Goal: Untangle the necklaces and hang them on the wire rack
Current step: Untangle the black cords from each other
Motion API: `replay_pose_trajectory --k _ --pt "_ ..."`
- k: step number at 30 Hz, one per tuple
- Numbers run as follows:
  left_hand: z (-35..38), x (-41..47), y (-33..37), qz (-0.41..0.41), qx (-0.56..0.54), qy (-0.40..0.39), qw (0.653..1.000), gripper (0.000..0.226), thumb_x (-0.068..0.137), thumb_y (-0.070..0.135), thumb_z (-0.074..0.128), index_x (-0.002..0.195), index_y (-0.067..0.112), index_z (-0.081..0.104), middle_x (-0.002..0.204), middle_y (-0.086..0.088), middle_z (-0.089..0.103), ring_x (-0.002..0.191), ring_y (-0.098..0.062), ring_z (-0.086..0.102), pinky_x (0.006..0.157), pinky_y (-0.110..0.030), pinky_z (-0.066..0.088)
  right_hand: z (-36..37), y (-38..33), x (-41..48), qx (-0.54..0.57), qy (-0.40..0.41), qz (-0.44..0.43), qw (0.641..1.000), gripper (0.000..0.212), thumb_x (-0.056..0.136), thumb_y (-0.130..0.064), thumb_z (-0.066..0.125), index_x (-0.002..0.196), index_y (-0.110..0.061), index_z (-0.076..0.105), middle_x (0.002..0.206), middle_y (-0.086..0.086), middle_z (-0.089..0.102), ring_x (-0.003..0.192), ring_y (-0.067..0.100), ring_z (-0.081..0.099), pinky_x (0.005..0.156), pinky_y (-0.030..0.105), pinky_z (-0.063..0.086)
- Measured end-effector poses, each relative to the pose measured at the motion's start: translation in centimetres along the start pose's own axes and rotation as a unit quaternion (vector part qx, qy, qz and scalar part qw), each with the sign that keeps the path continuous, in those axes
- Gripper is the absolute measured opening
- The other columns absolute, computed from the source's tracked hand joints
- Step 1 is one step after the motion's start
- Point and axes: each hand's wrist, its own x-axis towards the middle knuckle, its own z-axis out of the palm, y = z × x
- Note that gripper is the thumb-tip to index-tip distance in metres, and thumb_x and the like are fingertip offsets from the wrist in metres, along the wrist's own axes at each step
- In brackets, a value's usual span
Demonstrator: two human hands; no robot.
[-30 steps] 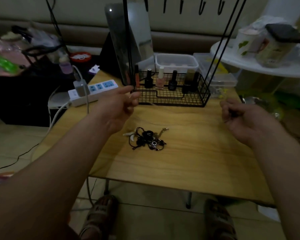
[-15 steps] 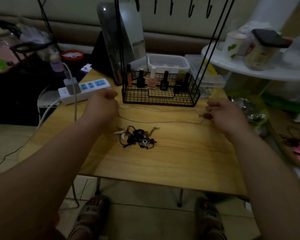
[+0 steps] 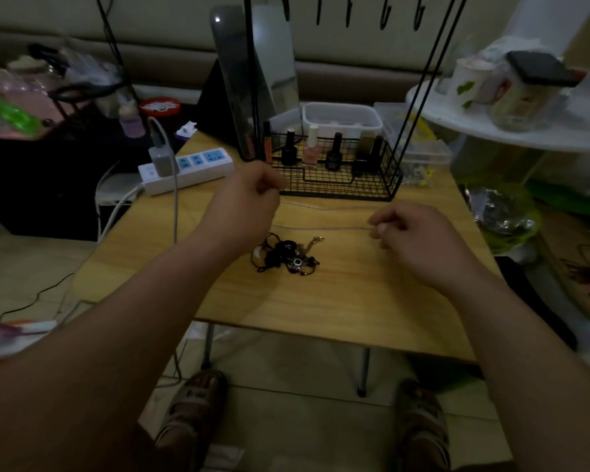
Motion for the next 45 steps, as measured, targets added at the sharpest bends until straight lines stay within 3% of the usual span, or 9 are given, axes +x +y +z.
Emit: replay_pose_trajectory --k 6,10,18,28,31,35,38,42,45 --pt "-1.0 -0.7 -1.1 0.045 0.102 -0.072 0.991 0.019 0.104 0.016 0.056 0.114 0.029 0.067 0.111 0.011 0.063 0.091 -0.011 0.064 0.068 -0.031 0.057 3.7 -4.0 -1.3 -0.057 -0.147 -0.073 0.985 0.022 0.092 -0.046 0.072 0.11 -0.034 0.069 0.1 -0.015 0.065 0.093 0.003 0.059 0.077 0.027 0.05" --pt "-1.6 -0.4 -1.7 0.04 0.169 -0.155 0.973 0.028 0.102 0.015 0.059 0.124 0.031 0.064 0.119 0.011 0.061 0.097 -0.004 0.06 0.069 -0.017 0.049 4.8 -5.0 -0.8 -0.082 -0.172 -0.094 0.977 0.009 0.094 -0.035 0.073 0.101 -0.031 0.07 0.096 -0.015 0.065 0.091 0.005 0.059 0.071 0.024 0.044" --pt "-0.8 0.4 -1.5 0.119 0.278 -0.312 0.901 0.043 0.094 0.038 0.071 0.134 0.036 0.056 0.116 0.013 0.049 0.109 -0.01 0.051 0.092 -0.032 0.048 3.2 -3.7 0.2 0.15 -0.146 0.027 0.977 0.009 0.101 -0.023 0.064 0.097 -0.02 0.071 0.085 0.0 0.076 0.078 0.018 0.068 0.074 0.039 0.054" --pt "0.1 0.8 -0.4 0.091 0.178 -0.276 0.94 0.019 0.103 0.038 0.061 0.093 0.024 0.068 0.088 0.004 0.065 0.08 -0.012 0.062 0.066 -0.032 0.049 2.8 -4.4 0.4 0.484 -0.088 0.141 0.859 0.019 0.102 -0.004 0.045 0.104 -0.007 0.064 0.088 0.012 0.067 0.084 0.026 0.072 0.077 0.039 0.056" --pt "-0.8 0.9 0.3 0.026 0.049 -0.26 0.964 0.018 0.103 0.036 0.06 0.097 0.025 0.072 0.097 0.005 0.075 0.09 -0.008 0.07 0.078 -0.032 0.054 2.4 -4.5 0.1 0.409 -0.074 0.171 0.893 0.022 0.099 -0.007 0.048 0.099 -0.008 0.07 0.091 0.011 0.064 0.075 0.021 0.069 0.075 0.038 0.055" --pt "-1.5 0.8 0.5 0.012 -0.022 -0.278 0.96 0.019 0.102 0.028 0.062 0.103 0.012 0.072 0.096 0.0 0.078 0.098 -0.016 0.072 0.092 -0.036 0.056 2.5 -4.3 -0.6 0.119 -0.088 0.098 0.984 0.023 0.1 -0.021 0.055 0.092 -0.027 0.076 0.094 -0.005 0.071 0.086 0.015 0.065 0.078 0.036 0.052" --pt "-1.4 0.6 0.6 0.015 -0.063 -0.275 0.959 0.017 0.101 0.024 0.064 0.104 0.009 0.072 0.094 -0.007 0.077 0.096 -0.023 0.071 0.091 -0.035 0.056 2.6 -4.7 -1.1 0.127 -0.115 0.07 0.983 0.025 0.1 -0.02 0.054 0.098 -0.032 0.076 0.092 -0.007 0.073 0.086 0.013 0.066 0.073 0.032 0.05" --pt "-0.6 0.2 1.0 0.047 -0.078 -0.265 0.96 0.011 0.099 0.023 0.067 0.099 0.018 0.077 0.097 -0.001 0.077 0.087 -0.005 0.067 0.074 -0.018 0.052 2.9 -5.0 -1.5 0.156 -0.176 -0.004 0.972 0.017 0.098 -0.022 0.063 0.106 -0.034 0.073 0.096 0.005 0.074 0.082 0.016 0.068 0.074 0.037 0.053" --pt "-0.3 0.1 1.2 0.059 -0.108 -0.26 0.958 0.013 0.1 0.02 0.066 0.101 0.013 0.077 0.09 -0.005 0.075 0.082 -0.004 0.066 0.072 -0.014 0.052 3.7 -5.0 -1.4 0.154 -0.188 -0.013 0.97 0.011 0.097 -0.031 0.069 0.106 -0.03 0.075 0.09 -0.005 0.077 0.076 0.007 0.07 0.067 0.024 0.055"
